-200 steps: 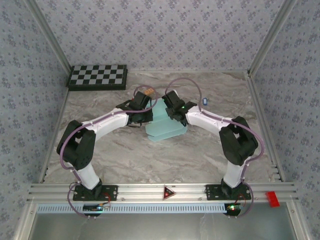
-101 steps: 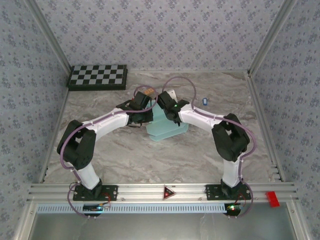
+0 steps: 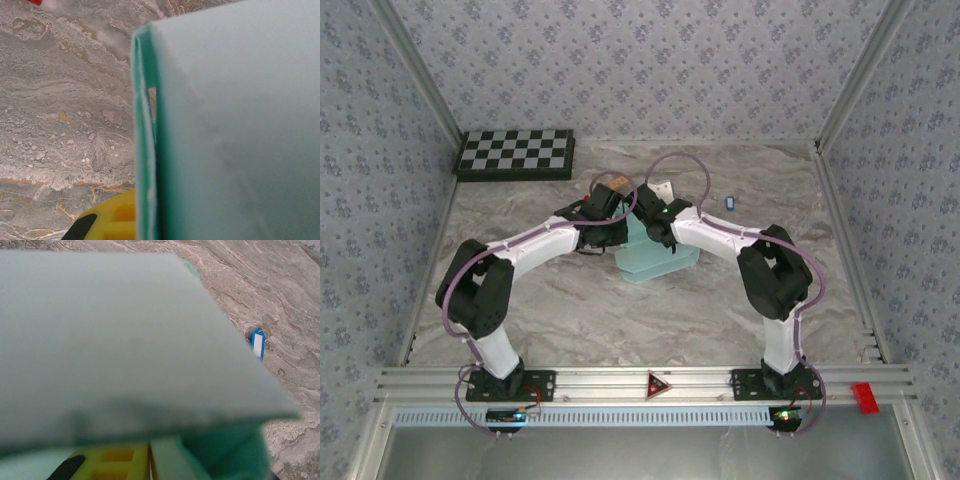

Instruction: Fold the paper box

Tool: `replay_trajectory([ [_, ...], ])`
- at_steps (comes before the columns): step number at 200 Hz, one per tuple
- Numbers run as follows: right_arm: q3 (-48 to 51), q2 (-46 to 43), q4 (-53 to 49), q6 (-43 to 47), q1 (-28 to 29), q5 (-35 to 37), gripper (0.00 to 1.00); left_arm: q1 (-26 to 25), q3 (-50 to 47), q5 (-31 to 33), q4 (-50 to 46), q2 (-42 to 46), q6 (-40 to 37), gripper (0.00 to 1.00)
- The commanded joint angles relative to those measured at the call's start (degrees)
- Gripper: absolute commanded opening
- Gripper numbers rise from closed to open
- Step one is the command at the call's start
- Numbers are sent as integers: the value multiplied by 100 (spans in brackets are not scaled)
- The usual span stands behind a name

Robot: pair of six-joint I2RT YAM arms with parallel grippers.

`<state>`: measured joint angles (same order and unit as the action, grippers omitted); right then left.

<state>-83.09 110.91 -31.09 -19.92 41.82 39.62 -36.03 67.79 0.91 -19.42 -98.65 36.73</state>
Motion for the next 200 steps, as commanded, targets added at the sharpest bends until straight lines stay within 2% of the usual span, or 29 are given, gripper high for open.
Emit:
replay_trajectory([
  [1, 319, 29, 70, 428, -148, -10, 17, -21, 208, -30, -70, 107, -73, 0],
  [33, 593, -245, 568, 411, -240, -656, 18, -19, 202, -56, -70, 111, -72, 0],
  [200, 786, -342, 971, 49, -561, -1488, 23, -25, 169, -73, -53, 153, -87, 0],
])
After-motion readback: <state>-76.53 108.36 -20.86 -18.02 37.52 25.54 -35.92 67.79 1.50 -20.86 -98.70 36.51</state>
